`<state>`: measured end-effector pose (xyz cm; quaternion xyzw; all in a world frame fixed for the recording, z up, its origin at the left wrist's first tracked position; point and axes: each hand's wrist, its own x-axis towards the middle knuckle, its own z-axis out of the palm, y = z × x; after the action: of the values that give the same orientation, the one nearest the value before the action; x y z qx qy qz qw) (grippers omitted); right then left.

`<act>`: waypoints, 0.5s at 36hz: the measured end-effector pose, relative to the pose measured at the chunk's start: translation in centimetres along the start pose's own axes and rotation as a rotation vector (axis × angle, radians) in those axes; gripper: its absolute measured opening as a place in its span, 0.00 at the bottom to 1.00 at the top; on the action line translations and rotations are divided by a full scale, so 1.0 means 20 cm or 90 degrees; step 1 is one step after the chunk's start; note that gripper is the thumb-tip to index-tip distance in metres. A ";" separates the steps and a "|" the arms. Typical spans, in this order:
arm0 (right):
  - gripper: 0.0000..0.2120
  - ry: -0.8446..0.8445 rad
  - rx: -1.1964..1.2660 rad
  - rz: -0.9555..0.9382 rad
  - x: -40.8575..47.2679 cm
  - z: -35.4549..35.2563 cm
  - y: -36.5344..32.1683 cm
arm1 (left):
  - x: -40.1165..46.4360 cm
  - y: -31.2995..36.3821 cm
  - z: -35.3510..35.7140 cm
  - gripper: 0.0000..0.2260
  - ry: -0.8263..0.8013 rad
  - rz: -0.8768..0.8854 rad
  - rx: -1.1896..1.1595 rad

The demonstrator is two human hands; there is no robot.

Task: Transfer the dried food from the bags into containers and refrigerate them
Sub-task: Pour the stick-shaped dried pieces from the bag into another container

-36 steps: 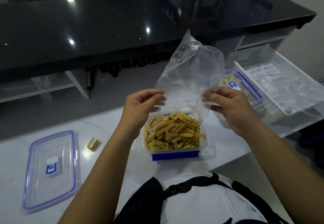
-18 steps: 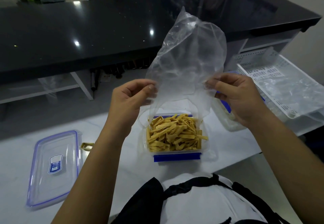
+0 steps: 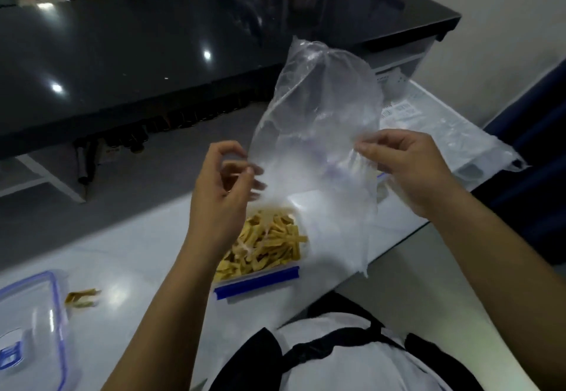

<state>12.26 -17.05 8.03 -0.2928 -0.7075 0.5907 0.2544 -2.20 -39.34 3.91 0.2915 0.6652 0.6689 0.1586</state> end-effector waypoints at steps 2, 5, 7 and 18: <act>0.06 0.052 0.008 0.043 0.02 -0.11 0.03 | 0.02 -0.02 0.11 0.12 -0.060 -0.001 0.016; 0.02 0.118 -0.028 0.058 0.05 -0.33 0.08 | 0.07 -0.03 0.30 0.13 -0.145 -0.013 0.015; 0.03 0.145 -0.072 0.067 0.09 -0.48 0.12 | 0.11 -0.03 0.45 0.13 -0.208 -0.041 0.022; 0.05 0.128 -0.266 0.117 0.60 -1.29 0.28 | 0.36 0.00 1.26 0.17 -0.472 -0.095 0.160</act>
<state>22.68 10.04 7.23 -0.4594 -0.7557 0.4205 0.2028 7.30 -15.00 3.72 0.4813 0.6588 0.4182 0.3993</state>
